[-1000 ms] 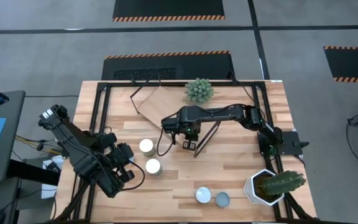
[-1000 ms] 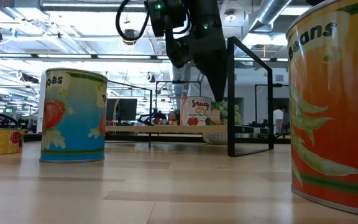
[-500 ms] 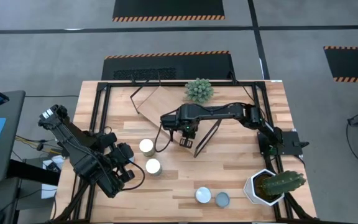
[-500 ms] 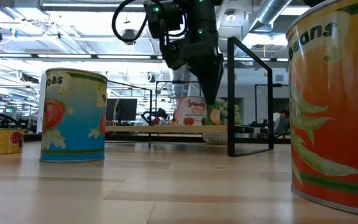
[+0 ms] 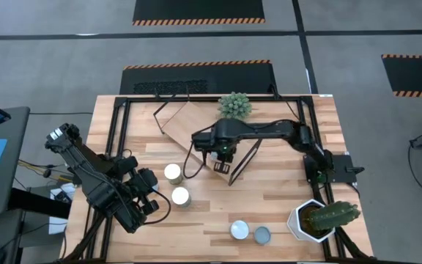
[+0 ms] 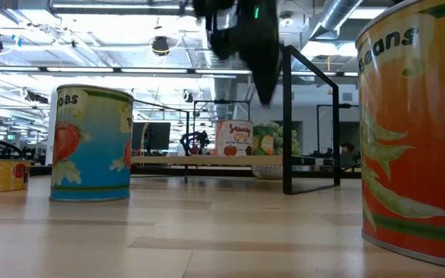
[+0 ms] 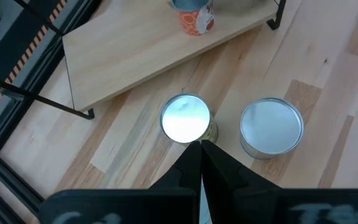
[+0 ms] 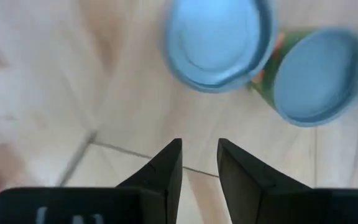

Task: Pick and place cans onto a shelf
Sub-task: Put the canned green beans on the shelf

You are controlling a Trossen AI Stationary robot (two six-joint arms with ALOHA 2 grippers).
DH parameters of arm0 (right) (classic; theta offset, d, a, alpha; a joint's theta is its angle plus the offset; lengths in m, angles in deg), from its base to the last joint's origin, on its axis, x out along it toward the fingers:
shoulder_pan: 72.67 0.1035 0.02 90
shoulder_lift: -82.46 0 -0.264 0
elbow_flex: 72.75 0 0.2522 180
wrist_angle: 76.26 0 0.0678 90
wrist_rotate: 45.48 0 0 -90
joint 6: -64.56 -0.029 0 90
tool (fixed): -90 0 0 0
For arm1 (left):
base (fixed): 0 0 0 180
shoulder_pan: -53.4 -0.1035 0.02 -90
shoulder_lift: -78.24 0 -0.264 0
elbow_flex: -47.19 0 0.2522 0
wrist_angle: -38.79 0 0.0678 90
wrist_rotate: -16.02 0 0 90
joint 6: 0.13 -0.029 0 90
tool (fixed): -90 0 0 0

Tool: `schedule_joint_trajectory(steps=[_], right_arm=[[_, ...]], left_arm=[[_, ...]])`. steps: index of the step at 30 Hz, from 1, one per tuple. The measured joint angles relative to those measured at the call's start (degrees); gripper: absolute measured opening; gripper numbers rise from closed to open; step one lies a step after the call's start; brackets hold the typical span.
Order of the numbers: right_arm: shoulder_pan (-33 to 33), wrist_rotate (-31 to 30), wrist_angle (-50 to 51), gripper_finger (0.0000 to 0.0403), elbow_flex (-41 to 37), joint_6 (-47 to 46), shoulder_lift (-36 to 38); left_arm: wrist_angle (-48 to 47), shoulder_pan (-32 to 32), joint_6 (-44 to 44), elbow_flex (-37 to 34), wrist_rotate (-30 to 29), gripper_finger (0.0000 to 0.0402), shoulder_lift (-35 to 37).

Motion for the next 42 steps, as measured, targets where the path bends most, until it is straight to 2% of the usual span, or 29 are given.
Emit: schedule_joint_trajectory(steps=[7, 11, 15, 21, 26, 29, 32, 36, 39, 42], right_arm=[[4.33, -6.42, 0.08, 0.0124, 3.30, -0.60, 12.02], [9.56, -6.70, 0.21, 0.0124, 3.40, -9.03, 19.15], [16.68, -7.95, -0.59, 0.0124, 3.29, -18.56, 22.94], [29.03, -19.67, -0.48, 0.0124, 3.17, -27.60, 23.94], [37.45, -33.10, -0.11, 0.0124, -1.36, -40.84, 24.03], [41.21, -37.11, 0.19, 0.0124, -5.53, -50.88, 23.89], [43.39, -35.55, 0.15, 0.0124, -9.66, -57.79, 23.95], [42.76, -23.43, -1.28, 0.0124, -15.19, -60.47, 23.95], [41.37, -16.91, -5.92, 0.0124, -18.21, -56.72, 23.92], [40.01, -12.31, -14.15, 0.0124, -19.77, -48.39, 23.92]], left_arm=[[0.14, -0.01, 0.13, 0.00, -0.85, 0.0000, 0.02], [1.23, -0.01, 0.12, 0.00, -1.17, 0.0000, 0.02], [1.58, -0.01, 0.10, 0.00, -1.64, 0.0000, 0.02], [1.65, -0.01, -0.29, 0.00, -2.61, 0.0000, 0.02], [2.26, -0.10, -0.33, 0.00, -9.75, 0.0000, 0.02], [2.59, -0.91, -1.57, 0.00, -12.70, 0.0000, 0.02], [2.63, -2.65, -3.37, 0.00, -13.14, 0.0000, 0.02], [4.48, -5.82, -7.83, 0.00, -11.27, 0.0000, 0.02], [6.76, -8.03, -13.33, 0.00, -8.66, 0.0000, 0.02], [9.43, -9.93, -18.19, 0.00, -7.04, 0.0000, 0.02]])
